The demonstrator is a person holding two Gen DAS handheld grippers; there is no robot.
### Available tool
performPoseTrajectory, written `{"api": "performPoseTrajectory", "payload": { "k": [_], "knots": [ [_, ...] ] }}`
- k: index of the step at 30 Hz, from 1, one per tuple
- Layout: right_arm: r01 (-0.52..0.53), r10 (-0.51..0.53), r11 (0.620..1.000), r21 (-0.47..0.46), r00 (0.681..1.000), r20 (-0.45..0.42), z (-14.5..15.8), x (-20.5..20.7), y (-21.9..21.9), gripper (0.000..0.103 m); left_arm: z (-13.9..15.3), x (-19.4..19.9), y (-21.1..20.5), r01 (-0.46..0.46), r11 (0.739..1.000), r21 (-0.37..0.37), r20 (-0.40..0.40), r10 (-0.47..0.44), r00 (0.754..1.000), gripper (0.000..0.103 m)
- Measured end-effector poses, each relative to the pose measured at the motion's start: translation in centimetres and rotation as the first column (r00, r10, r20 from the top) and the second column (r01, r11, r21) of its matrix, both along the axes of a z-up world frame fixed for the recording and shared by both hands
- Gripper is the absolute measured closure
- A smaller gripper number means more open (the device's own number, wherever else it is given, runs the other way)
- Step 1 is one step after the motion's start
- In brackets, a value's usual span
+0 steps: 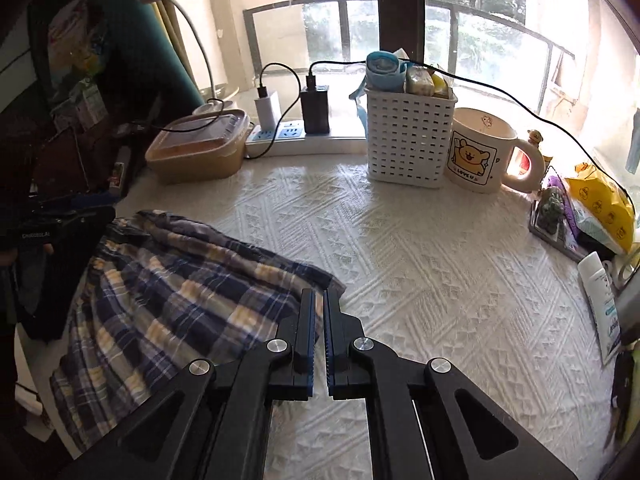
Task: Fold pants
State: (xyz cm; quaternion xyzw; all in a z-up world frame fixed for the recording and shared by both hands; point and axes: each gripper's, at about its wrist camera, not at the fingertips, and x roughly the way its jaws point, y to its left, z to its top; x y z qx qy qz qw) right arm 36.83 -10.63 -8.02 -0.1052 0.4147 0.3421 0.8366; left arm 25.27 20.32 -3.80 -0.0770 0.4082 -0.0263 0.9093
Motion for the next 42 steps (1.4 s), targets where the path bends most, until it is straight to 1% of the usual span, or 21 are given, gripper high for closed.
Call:
{"api": "performPoseTrajectory", "payload": {
  "k": [1,3,5,6,7,9,10,11,12,13,14,15,16,17,20,24,27,31,36,42],
  "knots": [
    [-0.021,0.021,1.0,0.009,1.0,-0.004,0.2,-1.1,-0.1,0.098,0.2,-0.7,0.0,-0.007,1.0,-0.014,0.01,0.007,1.0,0.039],
    [-0.057,0.057,0.998,0.025,0.998,-0.008,0.5,-3.0,0.1,0.098,0.5,-2.0,-0.5,0.006,0.998,-0.07,0.03,-0.004,1.0,0.039],
    [-0.09,0.091,0.996,0.026,0.996,-0.017,0.3,-4.6,0.7,0.098,0.0,-2.9,-1.9,0.061,0.991,-0.121,0.028,-0.058,0.998,0.038],
    [-0.106,0.107,0.994,0.025,0.994,-0.028,0.0,-5.1,1.2,0.098,-0.6,-3.2,-2.9,0.098,0.987,-0.131,0.015,-0.097,0.995,0.038],
    [-0.117,0.118,0.993,0.025,0.992,-0.041,-0.5,-5.4,1.4,0.098,-1.1,-3.4,-3.9,0.125,0.984,-0.129,0.001,-0.125,0.992,0.038],
    [-0.12,0.12,0.993,0.013,0.991,-0.061,-1.3,-6.2,2.1,0.098,-2.6,-3.5,-5.5,0.143,0.982,-0.12,-0.044,-0.149,0.988,0.038],
    [-0.123,0.124,0.992,0.012,0.99,-0.073,-1.7,-6.5,2.2,0.098,-3.4,-3.5,-5.9,0.143,0.982,-0.121,-0.068,-0.152,0.986,0.038],
    [-0.125,0.125,0.992,0.011,0.989,-0.081,-2.0,-6.9,2.3,0.097,-4.2,-3.5,-6.2,0.139,0.984,-0.107,-0.093,-0.149,0.984,0.038],
    [-0.126,0.126,0.992,0.003,0.988,-0.086,-2.3,-7.2,2.2,0.093,-5.1,-3.4,-6.3,0.126,0.989,-0.082,-0.124,-0.136,0.983,0.038],
    [-0.126,0.125,0.992,-0.007,0.988,-0.092,-2.7,-7.5,2.2,0.088,-6.1,-3.3,-6.2,0.107,0.992,-0.061,-0.155,-0.116,0.981,0.038],
    [-0.125,0.123,0.992,-0.012,0.987,-0.102,-3.1,-7.7,2.1,0.065,-7.0,-3.2,-6.1,0.095,0.994,-0.059,-0.181,-0.105,0.978,0.038],
    [-0.125,0.123,0.992,-0.009,0.986,-0.116,-3.6,-8.0,1.8,0.03,-7.6,-3.3,-5.8,0.092,0.993,-0.075,-0.198,-0.105,0.975,0.038],
    [-0.126,0.124,0.992,-0.009,0.984,-0.126,-4.0,-8.3,1.6,0.017,-7.6,-3.7,-5.8,0.098,0.993,-0.068,-0.174,-0.109,0.979,0.037],
    [-0.128,0.125,0.992,-0.018,0.984,-0.128,-4.4,-8.7,1.4,0.01,-7.7,-3.9,-5.9,0.1,0.993,-0.06,-0.182,-0.109,0.977,0.036],
    [-0.137,0.128,0.989,-0.062,0.984,-0.125,-5.9,-9.9,0.8,0.01,-7.4,-4.4,-5.8,0.093,0.994,-0.064,-0.188,-0.104,0.977,0.035],
    [-0.122,0.113,0.991,-0.06,0.985,-0.133,-6.4,-10.5,-0.5,0.01,-6.6,-5.6,-5.8,0.086,0.995,-0.055,-0.174,-0.094,0.98,0.035],
    [-0.099,0.092,0.994,-0.052,0.989,-0.118,-5.6,-10.5,-1.6,0.01,-5.9,-6.6,-5.5,0.073,0.996,-0.051,-0.155,-0.08,0.985,0.035],
    [-0.105,0.102,0.993,-0.06,0.994,-0.05,-3.8,-11.3,-1.9,0.01,-5.1,-7.9,-5.0,0.05,0.998,-0.049,-0.132,-0.056,0.99,0.035],
    [-0.177,0.177,0.983,-0.045,0.984,0.015,-1.7,-13.4,0.0,0.01,-4.5,-9.7,-4.1,0.018,0.999,-0.04,-0.105,-0.022,0.994,0.035],
    [-0.275,0.276,0.96,-0.049,0.961,0.018,-1.5,-16.0,4.0,0.01,-4.3,-11.9,-2.5,-0.025,0.999,-0.028,-0.093,0.022,0.995,0.035]
  ]
}}
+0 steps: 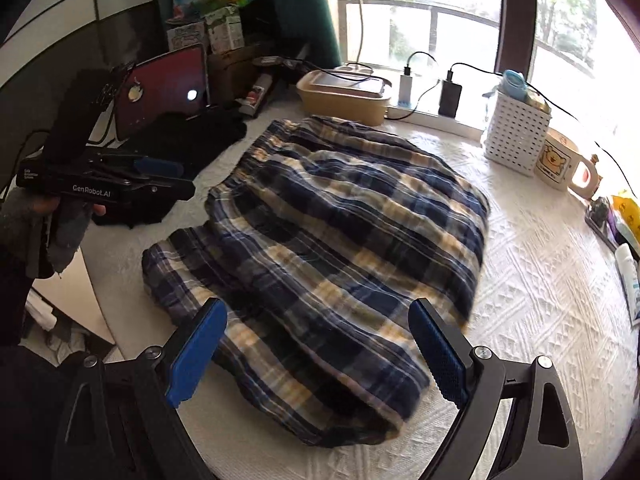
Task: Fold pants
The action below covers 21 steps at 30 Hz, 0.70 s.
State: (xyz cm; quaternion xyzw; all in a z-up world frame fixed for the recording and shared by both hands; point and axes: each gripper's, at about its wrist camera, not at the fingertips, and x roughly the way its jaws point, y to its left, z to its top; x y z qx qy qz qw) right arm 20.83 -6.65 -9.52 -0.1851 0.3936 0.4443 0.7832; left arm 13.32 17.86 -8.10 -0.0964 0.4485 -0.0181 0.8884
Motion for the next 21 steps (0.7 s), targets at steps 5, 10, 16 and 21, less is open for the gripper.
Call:
{"api": "performPoseTrajectory", "payload": {
  "k": [5,10,16,21],
  "knots": [
    [0.011,-0.012,1.0,-0.028,0.998,-0.055,-0.8,-1.0,3.7,0.01,0.1,-2.9,1.4,-0.021,0.999,0.05,-0.005,0.021,1.0,0.035],
    [-0.005,0.005,1.0,0.007,0.997,-0.078,-0.3,-2.5,6.6,0.01,0.0,-6.1,3.2,-0.057,0.997,0.059,0.005,0.057,0.998,0.035],
    [-0.075,0.074,0.997,-0.003,0.989,-0.124,-0.9,-4.5,10.5,0.041,0.0,-8.5,5.4,-0.097,0.995,0.035,0.041,0.096,0.995,0.035],
    [-0.087,0.08,0.995,-0.038,0.983,-0.163,-2.3,-5.3,13.8,0.047,-0.1,-10.2,7.2,-0.131,0.991,0.03,0.055,0.129,0.99,0.035]
  ]
}}
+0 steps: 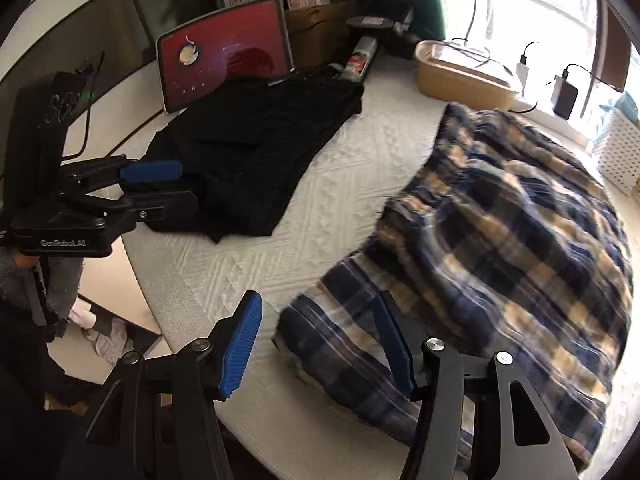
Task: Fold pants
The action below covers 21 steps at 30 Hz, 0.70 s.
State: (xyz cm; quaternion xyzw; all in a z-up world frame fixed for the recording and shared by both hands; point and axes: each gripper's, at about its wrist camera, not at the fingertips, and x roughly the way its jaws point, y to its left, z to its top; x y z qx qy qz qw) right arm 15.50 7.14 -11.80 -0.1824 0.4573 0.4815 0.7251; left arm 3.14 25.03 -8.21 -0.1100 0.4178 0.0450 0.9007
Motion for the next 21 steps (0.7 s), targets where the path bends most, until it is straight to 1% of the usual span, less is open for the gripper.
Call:
{"api": "performPoseTrajectory", "payload": {
  "k": [1,3,5,6,8,10,11,13,15,18,21],
  "knots": [
    [0.01,-0.01,1.0,-0.01,1.0,-0.006,-0.3,0.1,0.5,0.052,0.0,-0.3,0.3,-0.007,1.0,-0.002,0.003,0.007,1.0,0.035],
    [0.023,-0.023,0.999,-0.035,1.0,-0.002,-1.0,0.2,1.6,0.055,-0.2,-0.9,1.0,-0.02,1.0,-0.013,0.01,0.02,1.0,0.035],
    [0.025,-0.022,0.996,-0.086,0.999,0.035,-2.0,0.2,2.8,0.059,-0.5,-1.3,1.4,-0.028,0.999,-0.034,0.017,0.029,0.999,0.035],
    [0.021,-0.015,0.996,-0.089,0.997,0.075,-2.1,-0.1,3.1,0.061,-0.7,-1.4,1.5,-0.029,0.998,-0.047,0.021,0.03,0.999,0.035],
    [0.027,-0.014,0.993,-0.114,0.994,0.111,-2.1,-0.2,3.5,0.07,-1.0,-1.4,1.5,-0.017,0.997,-0.07,0.025,0.019,1.0,0.035],
    [0.04,-0.027,0.992,-0.123,0.993,0.112,-2.0,0.4,2.9,0.088,-1.4,-1.2,1.2,0.003,0.997,-0.082,0.024,-0.001,1.0,0.035],
    [0.052,-0.038,0.991,-0.124,0.994,0.106,-2.0,0.7,2.6,0.09,-1.5,-1.0,1.1,0.012,0.996,-0.086,0.022,-0.01,1.0,0.035],
    [0.068,-0.056,0.99,-0.124,0.993,0.103,-1.9,1.1,2.1,0.094,-1.7,-0.6,0.9,0.023,0.995,-0.097,0.018,-0.021,1.0,0.035],
    [0.083,-0.073,0.99,-0.112,0.993,0.092,-1.6,1.2,1.7,0.094,-1.8,-0.1,0.5,0.036,0.993,-0.11,0.016,-0.034,0.999,0.035],
    [0.103,-0.1,0.992,-0.067,0.993,0.056,-0.6,1.6,0.8,0.095,-1.7,0.9,-0.5,0.061,0.99,-0.125,0.018,-0.059,0.998,0.035],
    [0.132,-0.13,0.991,-0.027,0.991,0.043,0.7,2.0,-0.3,0.095,-1.6,2.3,-2.1,0.092,0.986,-0.137,0.022,-0.09,0.996,0.035]
  ]
}}
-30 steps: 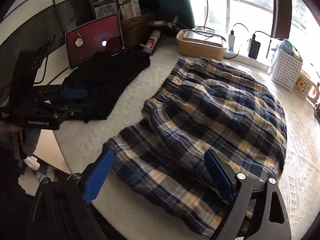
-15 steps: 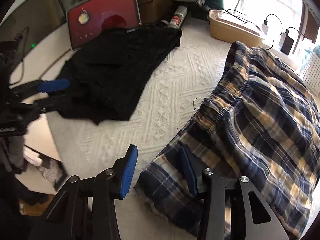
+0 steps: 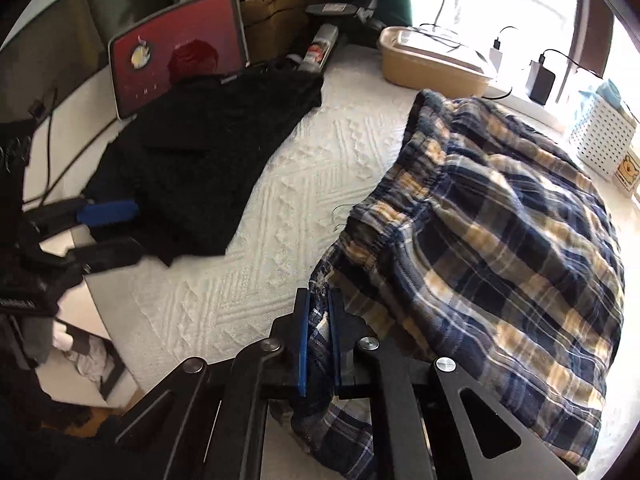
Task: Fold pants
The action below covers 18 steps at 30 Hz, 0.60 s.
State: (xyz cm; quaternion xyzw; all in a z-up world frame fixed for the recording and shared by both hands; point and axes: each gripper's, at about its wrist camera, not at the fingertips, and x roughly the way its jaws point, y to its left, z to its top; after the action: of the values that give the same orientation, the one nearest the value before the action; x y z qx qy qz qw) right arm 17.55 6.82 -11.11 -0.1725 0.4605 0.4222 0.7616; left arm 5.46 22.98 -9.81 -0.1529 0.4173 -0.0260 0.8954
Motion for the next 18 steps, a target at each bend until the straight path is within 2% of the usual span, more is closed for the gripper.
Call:
{"api": "performPoseTrajectory", "payload": {
  "k": [2,5,6,10,15,18],
  "knots": [
    [0.018,-0.018,1.0,0.025,1.0,-0.006,0.8,0.5,-0.9,0.095,0.0,1.1,-1.5,0.005,0.999,0.041,-0.002,-0.004,1.0,0.034],
    [0.039,-0.038,0.998,0.057,0.999,-0.015,1.6,0.9,-2.0,0.095,0.1,3.0,-3.4,-0.02,0.995,0.095,-0.005,0.02,1.0,0.018],
    [0.044,-0.043,0.997,0.067,0.999,-0.02,1.7,1.2,-2.2,0.095,0.3,3.5,-3.8,-0.023,0.995,0.098,0.001,0.023,1.0,0.017],
    [0.065,-0.058,0.992,0.106,0.996,-0.06,1.4,2.3,-3.4,0.095,1.4,5.1,-5.0,-0.028,0.992,0.123,0.009,0.027,1.0,0.017],
    [0.065,-0.051,0.984,0.163,0.995,-0.091,1.7,3.1,-4.5,0.095,3.0,5.6,-7.9,0.026,0.98,0.198,0.04,-0.035,0.999,0.017],
    [0.063,-0.041,0.978,0.198,0.992,-0.116,1.5,3.7,-5.1,0.095,2.1,7.1,-8.6,0.039,0.988,0.151,0.011,-0.041,0.999,0.017]
  ]
}}
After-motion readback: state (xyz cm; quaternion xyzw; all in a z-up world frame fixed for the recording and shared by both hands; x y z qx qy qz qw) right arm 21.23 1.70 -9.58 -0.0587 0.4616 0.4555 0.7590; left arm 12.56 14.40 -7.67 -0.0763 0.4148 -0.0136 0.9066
